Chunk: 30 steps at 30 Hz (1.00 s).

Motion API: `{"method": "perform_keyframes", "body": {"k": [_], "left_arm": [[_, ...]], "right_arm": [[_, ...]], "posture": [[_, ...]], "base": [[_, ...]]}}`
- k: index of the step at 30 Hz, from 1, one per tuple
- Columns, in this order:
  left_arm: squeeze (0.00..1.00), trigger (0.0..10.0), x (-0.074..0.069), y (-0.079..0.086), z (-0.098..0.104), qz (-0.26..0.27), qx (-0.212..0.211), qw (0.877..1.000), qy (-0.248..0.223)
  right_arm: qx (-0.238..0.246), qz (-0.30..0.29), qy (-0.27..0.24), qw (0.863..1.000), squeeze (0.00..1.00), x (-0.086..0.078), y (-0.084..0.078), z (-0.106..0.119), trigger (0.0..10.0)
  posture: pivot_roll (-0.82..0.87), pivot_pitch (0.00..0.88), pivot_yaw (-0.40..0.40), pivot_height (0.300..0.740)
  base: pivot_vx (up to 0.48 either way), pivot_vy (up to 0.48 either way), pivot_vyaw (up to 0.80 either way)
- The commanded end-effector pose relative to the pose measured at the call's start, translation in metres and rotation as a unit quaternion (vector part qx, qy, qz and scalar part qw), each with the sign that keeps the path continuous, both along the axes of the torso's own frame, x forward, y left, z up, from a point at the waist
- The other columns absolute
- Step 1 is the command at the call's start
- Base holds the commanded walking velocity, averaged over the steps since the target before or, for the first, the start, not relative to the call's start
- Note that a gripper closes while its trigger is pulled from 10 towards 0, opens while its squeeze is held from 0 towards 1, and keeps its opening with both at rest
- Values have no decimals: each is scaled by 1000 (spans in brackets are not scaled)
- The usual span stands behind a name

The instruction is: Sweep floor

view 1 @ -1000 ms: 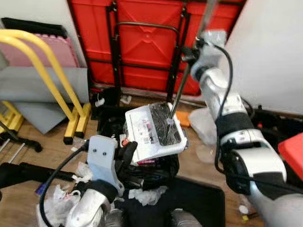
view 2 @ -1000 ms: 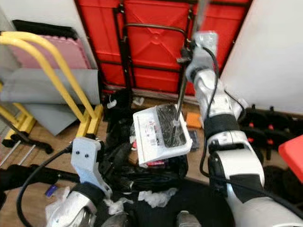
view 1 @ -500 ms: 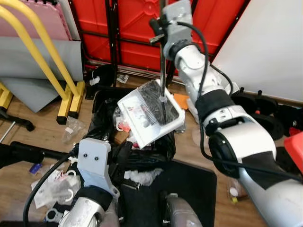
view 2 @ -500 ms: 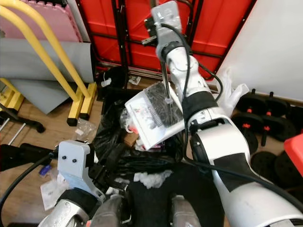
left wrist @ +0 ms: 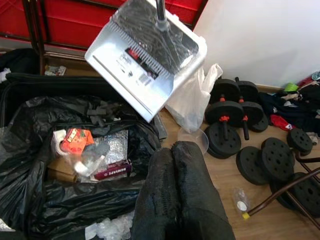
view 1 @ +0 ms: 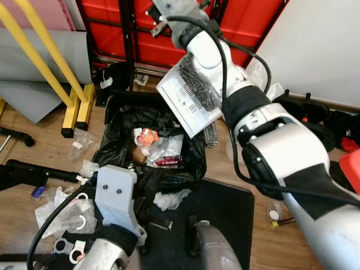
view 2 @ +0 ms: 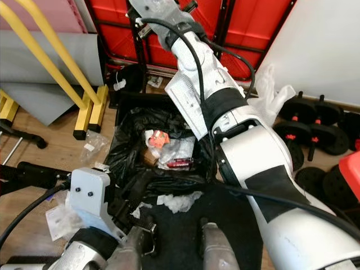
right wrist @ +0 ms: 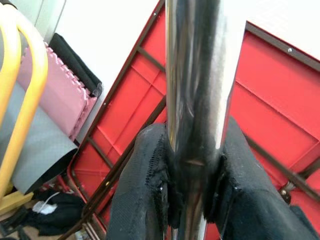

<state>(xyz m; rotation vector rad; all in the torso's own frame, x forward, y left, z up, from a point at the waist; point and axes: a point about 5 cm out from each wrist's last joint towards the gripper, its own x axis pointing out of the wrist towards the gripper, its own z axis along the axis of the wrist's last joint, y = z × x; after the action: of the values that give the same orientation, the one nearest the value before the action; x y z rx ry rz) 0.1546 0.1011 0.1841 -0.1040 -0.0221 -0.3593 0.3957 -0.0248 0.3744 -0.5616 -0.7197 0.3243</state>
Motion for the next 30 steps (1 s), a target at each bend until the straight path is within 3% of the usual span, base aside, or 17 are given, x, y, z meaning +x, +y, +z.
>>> {"method": "perform_keyframes", "body": {"k": [1,5,6,7,10,11,12,17,18,21,25,29,30], "left_arm": [[0,10000,-3,0,-2,10,3,1000,13],[0,10000,-2,0,-2,11,4,1000,14],[0,10000,0,0,-2,12,4,1000,15],[0,10000,0,0,-2,12,4,1000,15],[0,10000,6,1,-5,23,-1,1000,18],[0,10000,8,1,-5,23,-1,1000,18],[0,10000,11,1,-6,27,9,999,16],[0,10000,14,5,-7,51,10,999,13],[0,10000,20,9,-10,61,11,998,12],[0,10000,23,12,-11,66,9,998,13],[0,10000,38,26,-15,70,12,997,9],[0,10000,42,29,-15,75,14,997,5],[0,10000,49,40,-16,108,12,994,-2]], "right_arm": [[-1,23,-55,998,0,-11,10,22,10000],[8,32,-44,998,0,-10,8,18,10000],[40,46,-14,998,0,-7,3,14,10000],[40,46,-14,998,0,-7,3,14,10000],[152,86,84,981,0,6,-20,-5,10000],[168,90,99,977,0,8,-25,-10,10000],[160,78,103,979,0,11,-41,-26,10000],[169,65,122,976,0,14,-63,-48,10000],[179,48,132,974,0,15,-79,-62,10000],[181,40,136,973,0,15,-85,-68,10000],[173,52,150,972,0,-6,-95,-105,10000],[183,60,166,967,0,-12,-96,-113,10000],[185,58,193,962,0,-23,-97,-133,10000]], "posture": [[24,376,-117,740],[18,363,-118,740],[16,352,-116,740],[16,352,-116,740],[12,310,-117,740],[13,306,-118,740],[17,287,-125,740],[13,264,-127,740],[-11,217,-118,740],[-17,207,-114,740],[-42,148,-95,740],[-46,138,-90,740],[-64,107,-78,740]], "base": [[0,0,0],[0,0,0],[0,0,0],[0,0,0],[0,0,0],[0,0,0],[0,0,0],[0,0,0],[0,0,0],[0,0,0],[0,0,0],[240,0,0],[0,0,0]]}}
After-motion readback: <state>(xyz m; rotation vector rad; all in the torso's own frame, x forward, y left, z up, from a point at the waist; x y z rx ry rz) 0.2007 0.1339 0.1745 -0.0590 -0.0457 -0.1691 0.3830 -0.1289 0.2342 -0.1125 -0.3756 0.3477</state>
